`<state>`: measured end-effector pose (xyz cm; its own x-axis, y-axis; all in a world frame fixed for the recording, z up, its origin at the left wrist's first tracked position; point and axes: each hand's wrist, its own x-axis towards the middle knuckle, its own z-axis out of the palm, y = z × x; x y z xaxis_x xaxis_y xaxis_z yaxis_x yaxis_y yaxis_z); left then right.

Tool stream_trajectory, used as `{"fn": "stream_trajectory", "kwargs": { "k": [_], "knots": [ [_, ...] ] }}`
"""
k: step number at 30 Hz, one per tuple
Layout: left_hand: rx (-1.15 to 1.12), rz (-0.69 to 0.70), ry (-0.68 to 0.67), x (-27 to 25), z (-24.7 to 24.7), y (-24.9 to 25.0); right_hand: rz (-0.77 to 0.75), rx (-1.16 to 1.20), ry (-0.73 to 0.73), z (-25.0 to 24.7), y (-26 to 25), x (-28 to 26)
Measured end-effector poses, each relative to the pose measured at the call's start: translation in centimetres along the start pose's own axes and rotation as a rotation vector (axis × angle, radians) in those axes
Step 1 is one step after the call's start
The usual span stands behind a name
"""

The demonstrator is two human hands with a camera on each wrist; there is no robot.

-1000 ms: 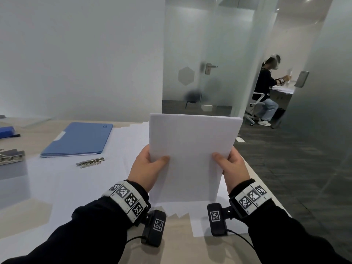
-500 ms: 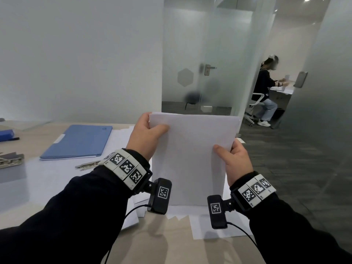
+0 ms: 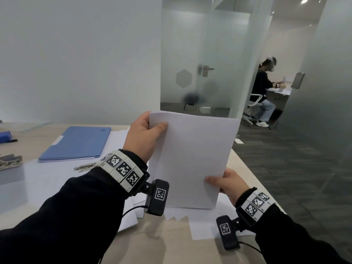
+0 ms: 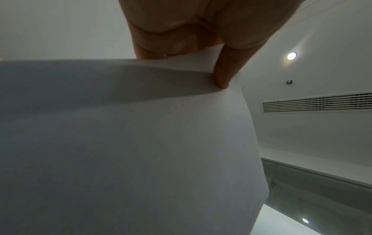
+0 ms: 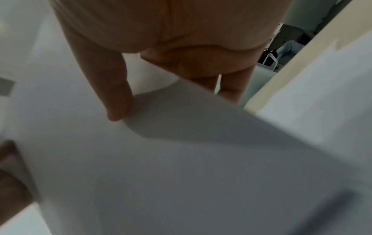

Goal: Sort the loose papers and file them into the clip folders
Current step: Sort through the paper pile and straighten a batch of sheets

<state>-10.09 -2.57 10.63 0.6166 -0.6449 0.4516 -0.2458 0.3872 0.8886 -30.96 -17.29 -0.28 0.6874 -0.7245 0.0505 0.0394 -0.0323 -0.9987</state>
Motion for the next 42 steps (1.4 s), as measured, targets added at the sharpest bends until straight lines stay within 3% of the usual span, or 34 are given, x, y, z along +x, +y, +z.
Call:
{"fn": "stream_trajectory", "kwargs": {
  "k": [2,5,11,16,22,29,35,42],
  "knots": [
    [-0.006,-0.025,-0.02,-0.1,-0.3,-0.4,0.099,-0.106,-0.077,-0.1,1.2,-0.4],
    [0.001,-0.106,-0.04,-0.6,-0.6,-1.6,0.188,-0.202,-0.07,0.0,2.1,-0.9],
    [0.087,-0.218,-0.04,-1.7,-0.9,-4.2,0.235,-0.358,-0.038,0.1,2.5,-0.7],
    [0.075,-0.202,0.016,-1.6,-0.9,-4.3,0.163,-0.399,-0.031,0.4,2.0,-0.9],
    [-0.092,-0.185,0.15,-0.5,-2.8,-3.3,0.04,-0.304,-0.069,2.4,-0.5,-2.4],
    [-0.134,-0.219,0.294,-1.0,-8.2,-3.0,-0.142,-0.303,-0.021,7.1,-3.3,-2.4],
    [-0.03,-0.29,0.391,-3.0,-14.8,-2.7,-0.145,-0.446,-0.136,11.9,-3.2,-1.2],
    [-0.079,-0.414,0.505,-6.9,-22.6,-1.4,-0.104,-0.446,-0.274,19.4,-2.5,-0.8]
  ]
}}
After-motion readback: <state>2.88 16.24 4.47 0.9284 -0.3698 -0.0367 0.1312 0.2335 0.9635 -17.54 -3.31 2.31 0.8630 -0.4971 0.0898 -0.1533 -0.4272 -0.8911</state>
